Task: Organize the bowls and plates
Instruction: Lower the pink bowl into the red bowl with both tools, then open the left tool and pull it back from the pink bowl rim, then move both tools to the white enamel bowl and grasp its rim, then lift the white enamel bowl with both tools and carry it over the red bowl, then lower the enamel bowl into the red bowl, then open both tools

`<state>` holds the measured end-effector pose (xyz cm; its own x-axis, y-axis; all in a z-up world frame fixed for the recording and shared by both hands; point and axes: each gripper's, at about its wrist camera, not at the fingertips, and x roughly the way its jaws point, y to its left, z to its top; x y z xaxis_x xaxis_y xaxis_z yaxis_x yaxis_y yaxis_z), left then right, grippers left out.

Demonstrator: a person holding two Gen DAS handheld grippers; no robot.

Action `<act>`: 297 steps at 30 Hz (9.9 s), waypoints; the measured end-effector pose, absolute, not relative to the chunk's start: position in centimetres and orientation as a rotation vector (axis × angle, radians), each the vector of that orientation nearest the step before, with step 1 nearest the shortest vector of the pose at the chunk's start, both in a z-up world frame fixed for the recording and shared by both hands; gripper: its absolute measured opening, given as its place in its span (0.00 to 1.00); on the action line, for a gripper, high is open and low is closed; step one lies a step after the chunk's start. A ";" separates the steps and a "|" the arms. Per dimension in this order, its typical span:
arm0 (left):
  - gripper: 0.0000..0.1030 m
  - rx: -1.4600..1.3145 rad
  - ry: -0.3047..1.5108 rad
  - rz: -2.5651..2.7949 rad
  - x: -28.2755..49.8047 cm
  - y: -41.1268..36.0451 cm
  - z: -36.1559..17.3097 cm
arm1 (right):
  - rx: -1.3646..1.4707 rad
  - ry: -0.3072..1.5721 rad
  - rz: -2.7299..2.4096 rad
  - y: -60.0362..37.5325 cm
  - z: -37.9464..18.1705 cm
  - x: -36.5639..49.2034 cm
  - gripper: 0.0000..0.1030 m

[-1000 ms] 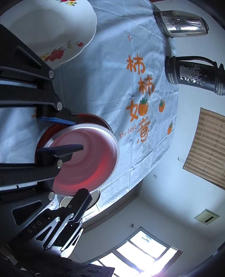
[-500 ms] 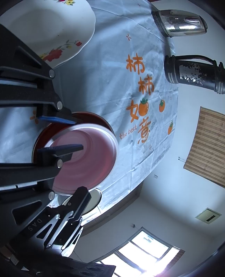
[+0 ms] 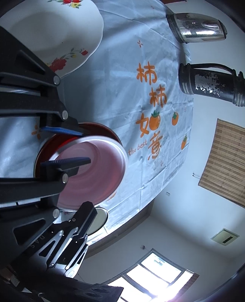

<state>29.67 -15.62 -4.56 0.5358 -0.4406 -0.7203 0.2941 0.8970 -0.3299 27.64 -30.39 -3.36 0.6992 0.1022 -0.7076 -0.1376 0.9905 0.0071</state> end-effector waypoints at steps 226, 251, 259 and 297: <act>0.11 -0.408 0.735 -0.524 28.9 -12.4 -0.9 | 0.082 0.742 0.145 -30.2 0.5 26.7 0.10; 0.11 -0.386 0.821 -0.510 29.7 -13.3 -2.6 | 0.060 0.845 0.153 -30.8 -0.8 28.8 0.10; 0.11 -0.361 0.841 -0.498 29.8 -13.7 -3.1 | 0.053 0.855 0.145 -30.9 -1.1 29.1 0.10; 0.11 -0.350 0.861 -0.469 30.1 -13.6 -3.6 | 0.007 0.864 0.148 -30.3 -2.2 29.3 0.10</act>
